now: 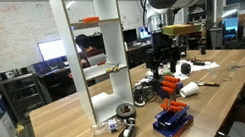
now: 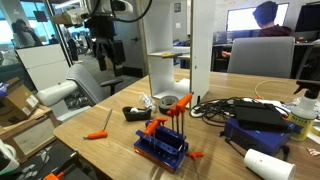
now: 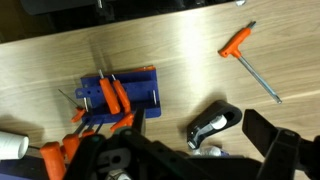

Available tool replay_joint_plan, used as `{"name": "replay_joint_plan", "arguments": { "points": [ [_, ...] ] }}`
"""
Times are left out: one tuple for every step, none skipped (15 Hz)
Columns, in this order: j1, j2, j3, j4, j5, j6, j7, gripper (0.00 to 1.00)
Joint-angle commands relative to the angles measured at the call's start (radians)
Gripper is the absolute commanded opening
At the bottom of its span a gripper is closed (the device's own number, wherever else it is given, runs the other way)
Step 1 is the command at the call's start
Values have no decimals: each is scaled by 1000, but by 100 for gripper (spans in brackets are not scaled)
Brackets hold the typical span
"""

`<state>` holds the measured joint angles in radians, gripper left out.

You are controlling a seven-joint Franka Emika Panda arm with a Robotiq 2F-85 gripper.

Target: Remove the scissors from the second shelf

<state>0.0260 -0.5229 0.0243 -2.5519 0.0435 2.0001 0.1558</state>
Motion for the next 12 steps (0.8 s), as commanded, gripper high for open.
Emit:
{"name": "replay_joint_plan", "arguments": {
  "points": [
    [-16,32,26,38,10,99,56,100],
    [-16,47,30,49,4,127,61,100],
    [-15,66,30,64,0,154,57,100],
    [-15,83,29,77,0,176,55,100],
    [-17,109,30,97,-4,201,57,100],
    [-18,134,27,123,0,212,57,100],
    [-21,159,26,151,3,226,71,100],
    [-24,184,25,184,6,226,86,100],
    [-27,211,23,221,8,230,100,100],
    [-33,241,21,265,11,230,123,100],
    [-40,269,21,304,8,231,148,100],
    [-45,304,15,357,20,211,172,100]
  ]
}}
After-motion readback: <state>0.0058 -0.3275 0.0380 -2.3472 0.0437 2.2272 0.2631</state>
